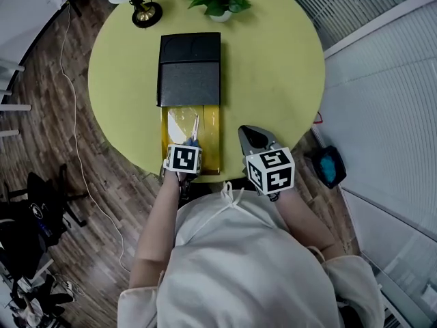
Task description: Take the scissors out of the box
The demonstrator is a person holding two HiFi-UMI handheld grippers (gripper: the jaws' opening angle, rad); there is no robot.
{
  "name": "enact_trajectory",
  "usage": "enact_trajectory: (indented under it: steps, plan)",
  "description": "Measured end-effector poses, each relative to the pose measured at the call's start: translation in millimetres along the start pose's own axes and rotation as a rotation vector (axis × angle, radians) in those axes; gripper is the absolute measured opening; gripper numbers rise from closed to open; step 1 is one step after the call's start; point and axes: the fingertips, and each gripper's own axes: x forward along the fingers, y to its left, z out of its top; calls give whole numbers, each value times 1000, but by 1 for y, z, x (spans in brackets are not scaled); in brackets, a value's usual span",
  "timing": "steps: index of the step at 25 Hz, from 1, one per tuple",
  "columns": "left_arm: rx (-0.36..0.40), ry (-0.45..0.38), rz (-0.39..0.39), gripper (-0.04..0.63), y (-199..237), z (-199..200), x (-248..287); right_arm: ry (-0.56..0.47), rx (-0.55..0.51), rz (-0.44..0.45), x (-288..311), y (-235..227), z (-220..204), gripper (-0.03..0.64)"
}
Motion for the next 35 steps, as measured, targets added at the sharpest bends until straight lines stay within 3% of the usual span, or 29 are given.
enact_trajectory:
  steps: [6,14,21,27,35]
  plan:
    - [100,-27,-25,94,1,-1,-6,-12,16,-48,-7,25,-5,0]
    - [178,-188,-74,92,6,3,-61,-29,22,-99,-19,51,-12,0]
    - [162,-455,-93,92,10,26,-134,-72,24,-121,-27,74,0,0]
    - [189,-700,-67,92,11,57,-200,-181,11,-109,-40,89,29,0]
    - [160,-996,-127,92,0,89,-298,-298,21,-54,-65,110,76,0]
